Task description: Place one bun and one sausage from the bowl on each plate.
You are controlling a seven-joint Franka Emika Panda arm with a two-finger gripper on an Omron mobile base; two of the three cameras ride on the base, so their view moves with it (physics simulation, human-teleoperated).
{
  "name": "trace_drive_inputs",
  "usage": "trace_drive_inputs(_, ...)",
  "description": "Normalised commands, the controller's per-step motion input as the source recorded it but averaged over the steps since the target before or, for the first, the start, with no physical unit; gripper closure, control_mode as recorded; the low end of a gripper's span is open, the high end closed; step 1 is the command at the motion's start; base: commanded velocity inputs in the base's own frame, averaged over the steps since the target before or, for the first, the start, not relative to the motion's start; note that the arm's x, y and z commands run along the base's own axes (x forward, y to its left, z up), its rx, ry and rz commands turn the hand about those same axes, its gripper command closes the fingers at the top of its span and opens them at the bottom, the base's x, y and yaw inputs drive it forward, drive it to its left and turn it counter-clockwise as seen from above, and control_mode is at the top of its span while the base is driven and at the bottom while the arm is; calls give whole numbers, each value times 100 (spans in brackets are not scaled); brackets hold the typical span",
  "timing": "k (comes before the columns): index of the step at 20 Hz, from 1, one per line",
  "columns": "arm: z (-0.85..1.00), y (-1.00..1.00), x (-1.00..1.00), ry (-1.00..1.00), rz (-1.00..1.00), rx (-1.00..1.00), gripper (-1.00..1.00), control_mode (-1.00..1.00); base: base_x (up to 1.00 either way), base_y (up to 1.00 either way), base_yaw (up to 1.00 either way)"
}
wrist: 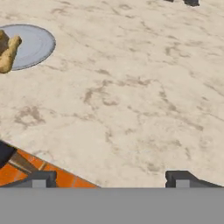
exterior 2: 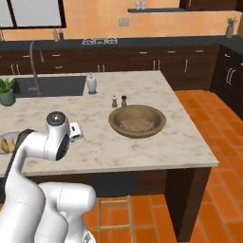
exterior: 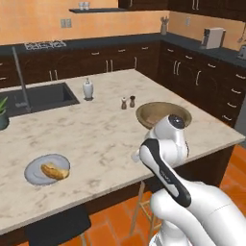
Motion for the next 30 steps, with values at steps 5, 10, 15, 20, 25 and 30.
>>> trace_drive_inputs(5, 0, 0, 0, 0, 0, 0, -100, 100, 34, -100, -11)
trace_drive_inputs(10, 0, 0, 0, 0, 0, 0, -100, 100, 63, -53, 0)
trace_drive_inputs(15, 0, 0, 0, 0, 0, 0, -100, 100, 73, -25, 14)
trace_drive_inputs(20, 14, 0, 40, 1, 12, 4, -100, -100, 57, -2, 13)
trace_drive_inputs(25, 58, 10, 100, 10, -3, 2, -100, -100, 0, 0, 0)
trace_drive_inputs(30, 18, -2, 100, 25, -30, -7, -100, -100, 0, 0, 0)
